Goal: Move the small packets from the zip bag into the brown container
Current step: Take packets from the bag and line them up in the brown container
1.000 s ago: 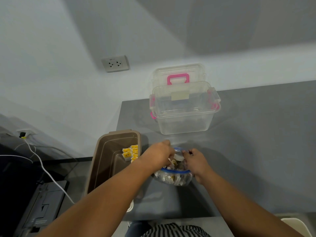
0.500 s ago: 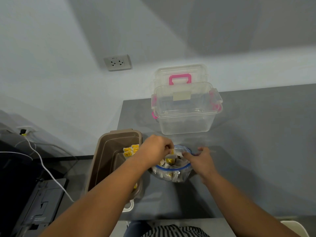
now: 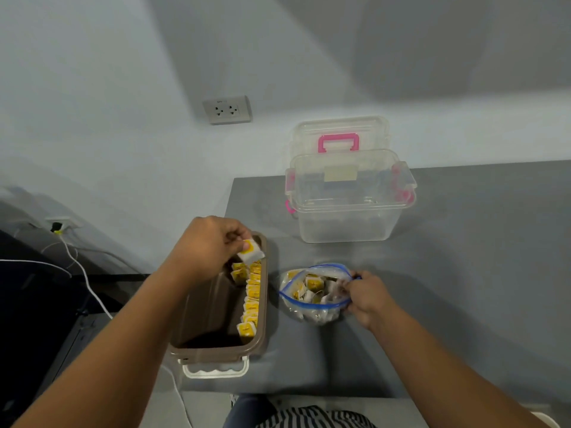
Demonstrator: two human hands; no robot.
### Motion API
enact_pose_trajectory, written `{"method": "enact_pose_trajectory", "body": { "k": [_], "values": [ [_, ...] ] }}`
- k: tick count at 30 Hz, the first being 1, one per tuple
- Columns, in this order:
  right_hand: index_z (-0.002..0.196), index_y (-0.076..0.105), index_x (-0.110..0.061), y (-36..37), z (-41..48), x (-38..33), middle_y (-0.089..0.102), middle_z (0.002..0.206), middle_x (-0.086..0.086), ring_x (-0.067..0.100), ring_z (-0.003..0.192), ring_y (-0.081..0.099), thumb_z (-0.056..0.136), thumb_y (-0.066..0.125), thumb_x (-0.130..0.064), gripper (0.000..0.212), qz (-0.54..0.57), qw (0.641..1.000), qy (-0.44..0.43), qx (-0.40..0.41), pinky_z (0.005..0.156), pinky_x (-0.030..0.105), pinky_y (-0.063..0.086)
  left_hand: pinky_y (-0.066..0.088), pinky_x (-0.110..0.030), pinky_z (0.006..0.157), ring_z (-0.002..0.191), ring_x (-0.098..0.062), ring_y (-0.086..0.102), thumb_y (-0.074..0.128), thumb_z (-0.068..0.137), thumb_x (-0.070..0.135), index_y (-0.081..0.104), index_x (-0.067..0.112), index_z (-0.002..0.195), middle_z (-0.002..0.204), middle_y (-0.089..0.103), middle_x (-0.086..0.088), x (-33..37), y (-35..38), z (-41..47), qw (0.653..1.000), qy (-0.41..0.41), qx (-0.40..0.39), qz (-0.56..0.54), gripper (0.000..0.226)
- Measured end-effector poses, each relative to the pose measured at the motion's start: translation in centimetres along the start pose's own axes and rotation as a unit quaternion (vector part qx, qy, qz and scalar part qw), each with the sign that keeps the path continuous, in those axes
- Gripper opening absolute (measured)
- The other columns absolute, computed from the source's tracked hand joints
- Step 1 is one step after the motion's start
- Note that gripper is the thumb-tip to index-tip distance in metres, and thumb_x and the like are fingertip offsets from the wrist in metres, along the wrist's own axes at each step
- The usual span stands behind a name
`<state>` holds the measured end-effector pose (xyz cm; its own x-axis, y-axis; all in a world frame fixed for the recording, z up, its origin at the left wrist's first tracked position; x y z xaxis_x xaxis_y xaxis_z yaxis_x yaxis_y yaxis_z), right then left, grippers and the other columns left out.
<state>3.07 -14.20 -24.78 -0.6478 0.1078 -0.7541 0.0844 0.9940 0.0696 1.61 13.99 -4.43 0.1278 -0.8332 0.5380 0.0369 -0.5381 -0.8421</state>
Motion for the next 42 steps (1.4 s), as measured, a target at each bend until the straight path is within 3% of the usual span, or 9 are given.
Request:
{"method": "enact_pose_trajectory", "body": {
  "k": [2, 8, 12, 18, 21, 25, 30, 37, 42],
  "values": [
    [0.086, 0.050, -0.005, 0.1, 0.1, -0.2, 0.054, 0.073, 0.013, 0.019, 0.059, 0.052, 0.091, 0.037, 0.022, 0.031, 0.015, 1.000, -0.004, 0.019, 0.043, 0.026, 0.047, 0.045, -0.012, 0.064, 0.074, -0.002, 0.065, 0.075, 0.086, 0.017, 0.075, 0.029, 0.085, 0.080, 0.072, 0.009, -2.0, 0.3, 0.2, 0.998, -0.019, -0.027, 0.057, 0.013],
    [0.056, 0.041, -0.010, 0.8, -0.5, -0.6, 0.038, 0.052, 0.007, 0.017, 0.047, 0.032, 0.078, 0.042, 0.008, 0.028, 0.051, 0.998, 0.011, 0.020, 0.049, 0.026, 0.028, 0.042, -0.019, 0.074, 0.094, -0.017, 0.064, 0.063, 0.089, 0.009, 0.077, 0.020, 0.101, 0.104, 0.071, 0.000, -5.8, 4.1, 1.0, 0.966, -0.052, -0.112, 0.226, 0.022],
    [0.067, 0.057, -0.008, 1.6, -0.9, -0.3, 0.060, 0.057, 0.010, 0.023, 0.055, 0.058, 0.091, 0.050, -0.008, 0.025, 0.075, 0.997, 0.012, -0.022, 0.061, 0.032, 0.050, 0.052, -0.027, 0.081, 0.096, -0.020, 0.066, 0.058, 0.091, 0.007, 0.078, 0.018, 0.097, 0.100, 0.072, -0.002, -7.5, 6.2, 1.1, 0.965, -0.080, -0.125, 0.218, 0.024],
    [0.070, 0.060, -0.008, 2.0, -0.9, -0.2, 0.064, 0.066, 0.012, 0.025, 0.063, 0.064, 0.094, 0.052, -0.013, 0.025, 0.073, 0.995, 0.013, -0.060, 0.068, 0.036, 0.055, 0.056, -0.034, 0.087, 0.096, -0.024, 0.067, 0.059, 0.089, 0.011, 0.076, 0.018, 0.099, 0.101, 0.071, -0.004, -8.3, 8.7, 2.4, 0.951, -0.104, -0.162, 0.242, 0.021],
    [0.102, 0.065, 0.006, 1.6, -0.6, -0.2, 0.068, 0.084, 0.019, 0.030, 0.078, 0.065, 0.098, 0.059, -0.017, 0.024, 0.051, 0.997, 0.000, -0.051, 0.082, 0.050, 0.059, 0.055, -0.042, 0.093, 0.090, -0.024, 0.065, 0.064, 0.084, 0.012, 0.075, 0.020, 0.093, 0.099, 0.070, -0.004, -9.1, 9.8, 3.0, 0.936, -0.139, -0.203, 0.253, 0.016],
    [0.091, 0.057, -0.003, 1.2, -0.6, -0.1, 0.065, 0.070, 0.010, 0.016, 0.055, 0.065, 0.103, 0.057, -0.021, 0.022, 0.014, 0.999, -0.008, -0.030, 0.054, 0.035, 0.055, 0.054, -0.041, 0.090, 0.080, -0.020, 0.061, 0.066, 0.085, 0.014, 0.071, 0.022, 0.086, 0.089, 0.067, -0.001, -9.2, 9.9, 3.5, 0.938, -0.142, -0.175, 0.263, 0.009],
    [0.100, 0.060, -0.002, 1.2, -0.3, 0.1, 0.074, 0.096, 0.018, 0.031, 0.084, 0.074, 0.103, 0.057, -0.025, 0.024, -0.002, 1.000, -0.016, -0.024, 0.071, 0.042, 0.060, 0.055, -0.043, 0.092, 0.082, -0.022, 0.062, 0.062, 0.086, 0.014, 0.070, 0.021, 0.084, 0.089, 0.068, -0.001, -9.5, 9.7, 3.4, 0.945, -0.143, -0.164, 0.246, 0.011],
    [0.100, 0.060, -0.002, 1.3, -0.3, 0.2, 0.073, 0.097, 0.019, 0.033, 0.087, 0.074, 0.103, 0.057, -0.024, 0.023, 0.006, 1.000, -0.012, -0.025, 0.078, 0.047, 0.061, 0.054, -0.039, 0.094, 0.087, -0.019, 0.064, 0.067, 0.087, 0.014, 0.072, 0.027, 0.089, 0.095, 0.069, 0.000, -8.6, 8.7, 2.7, 0.956, -0.124, -0.150, 0.219, 0.015],
    [0.096, 0.060, -0.002, 1.4, -0.5, 0.1, 0.071, 0.092, 0.017, 0.030, 0.082, 0.072, 0.103, 0.056, -0.025, 0.024, 0.020, 0.999, -0.020, -0.021, 0.075, 0.045, 0.061, 0.056, -0.036, 0.087, 0.083, -0.014, 0.067, 0.070, 0.087, 0.016, 0.069, 0.030, 0.081, 0.087, 0.071, 0.004, -6.2, 5.2, 2.0, 0.981, -0.100, -0.071, 0.150, 0.015]
  ]
}}
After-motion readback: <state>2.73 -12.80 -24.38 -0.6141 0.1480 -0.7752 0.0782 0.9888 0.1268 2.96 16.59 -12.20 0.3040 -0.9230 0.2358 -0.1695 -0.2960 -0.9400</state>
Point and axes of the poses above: each hand's wrist, its own z-axis towards the middle knuckle, its own y-axis out of the palm, x = y × z, the point moved 10 cm from there along z, towards the middle knuckle
